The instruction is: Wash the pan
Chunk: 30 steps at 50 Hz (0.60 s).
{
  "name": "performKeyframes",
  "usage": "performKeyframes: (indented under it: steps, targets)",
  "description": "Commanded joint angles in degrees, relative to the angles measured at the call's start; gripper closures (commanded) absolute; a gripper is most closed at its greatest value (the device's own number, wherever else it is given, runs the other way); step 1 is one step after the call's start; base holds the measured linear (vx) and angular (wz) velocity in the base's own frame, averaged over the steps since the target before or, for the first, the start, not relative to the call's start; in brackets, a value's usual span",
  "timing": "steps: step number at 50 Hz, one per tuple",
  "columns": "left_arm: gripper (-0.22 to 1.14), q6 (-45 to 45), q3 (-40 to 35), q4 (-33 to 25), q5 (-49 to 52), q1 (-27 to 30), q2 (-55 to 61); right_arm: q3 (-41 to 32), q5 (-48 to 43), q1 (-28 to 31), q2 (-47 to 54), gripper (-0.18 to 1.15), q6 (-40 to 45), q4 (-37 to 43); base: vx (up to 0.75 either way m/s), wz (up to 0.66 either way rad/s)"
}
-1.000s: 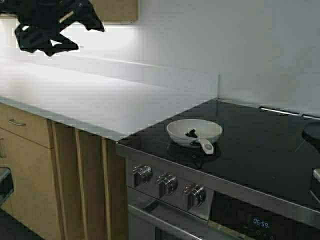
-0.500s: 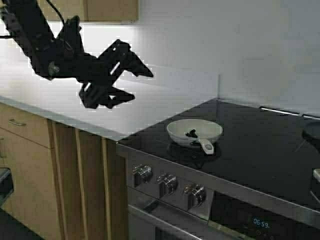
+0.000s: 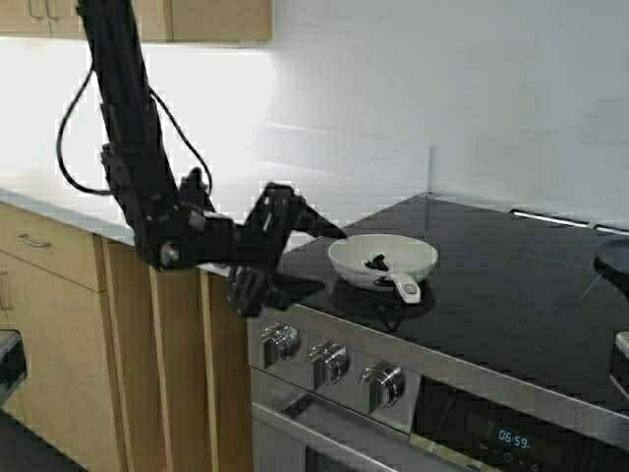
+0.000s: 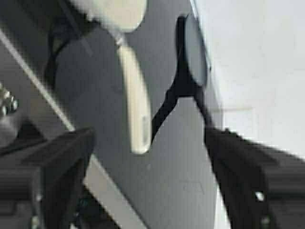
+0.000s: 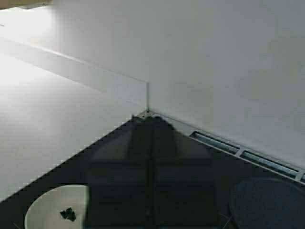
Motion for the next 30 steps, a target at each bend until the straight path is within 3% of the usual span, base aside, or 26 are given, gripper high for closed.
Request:
performKeyframes:
  steps: [1, 30]
  targets:
    - [-0.09, -1.76, -4.83, 0.09, -0.53, -1.93, 2.64, -0.62, -0.26, 0.0, 0.44, 0.91, -0.09, -0.09, 0.0, 0.0]
    - [-0.09, -10.81, -20.3, -1.41, 2.46, -4.83, 10.2, -0.44, -0.35, 0.0, 0.62, 0.91, 0.0, -0.09, 0.0, 0.0]
